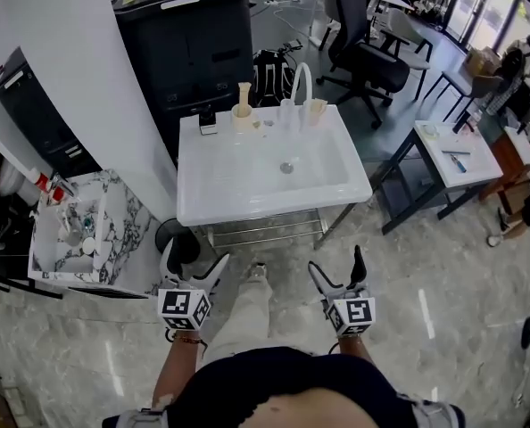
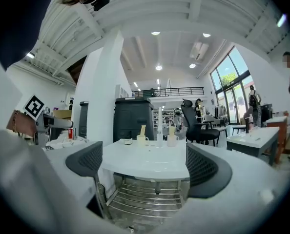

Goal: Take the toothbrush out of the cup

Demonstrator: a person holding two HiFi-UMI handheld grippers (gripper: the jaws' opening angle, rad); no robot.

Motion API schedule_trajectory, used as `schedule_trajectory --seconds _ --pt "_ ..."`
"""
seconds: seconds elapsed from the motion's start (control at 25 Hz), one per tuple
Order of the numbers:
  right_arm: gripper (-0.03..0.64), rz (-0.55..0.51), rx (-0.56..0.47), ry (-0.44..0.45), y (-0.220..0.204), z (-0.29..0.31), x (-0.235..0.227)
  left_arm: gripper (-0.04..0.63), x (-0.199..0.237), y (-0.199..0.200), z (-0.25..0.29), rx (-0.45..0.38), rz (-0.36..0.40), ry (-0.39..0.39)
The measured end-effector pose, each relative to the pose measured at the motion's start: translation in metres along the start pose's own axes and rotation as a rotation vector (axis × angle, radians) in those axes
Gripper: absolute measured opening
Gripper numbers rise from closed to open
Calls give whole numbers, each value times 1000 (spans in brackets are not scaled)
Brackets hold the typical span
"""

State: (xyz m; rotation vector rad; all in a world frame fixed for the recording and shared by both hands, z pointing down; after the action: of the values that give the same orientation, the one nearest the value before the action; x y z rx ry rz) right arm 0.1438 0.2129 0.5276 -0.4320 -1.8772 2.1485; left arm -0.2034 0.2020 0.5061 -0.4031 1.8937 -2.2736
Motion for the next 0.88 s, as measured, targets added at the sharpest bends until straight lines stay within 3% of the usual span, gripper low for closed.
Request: schedule_trajectory --seconds 0.32,0.56,0.72,0.88 --pt "525 -14 -33 -79 31 92 -60 545 33 26 101 32 89 -29" --pt "525 -17 -42 -99 54 159 -91 545 65 57 170 -2 105 44" --pt "525 -18 -20 -110 56 194 -108 545 72 65 215 -2 60 1" --pt "525 -29 2 -131 60 232 -131 545 77 72 262 16 69 -63"
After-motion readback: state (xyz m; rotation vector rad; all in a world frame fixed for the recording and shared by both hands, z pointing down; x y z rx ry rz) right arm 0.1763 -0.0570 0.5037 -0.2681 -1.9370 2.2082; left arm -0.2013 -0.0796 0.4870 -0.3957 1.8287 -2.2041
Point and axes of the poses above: the fingertips, and each gripper's own axes: z forward along the fingers, x to its left, y out of its top, the point moved 7 cm from there along -z, backward along the fingers, and after that the axes turned 2 degrees about x, right-handed, at the moved point
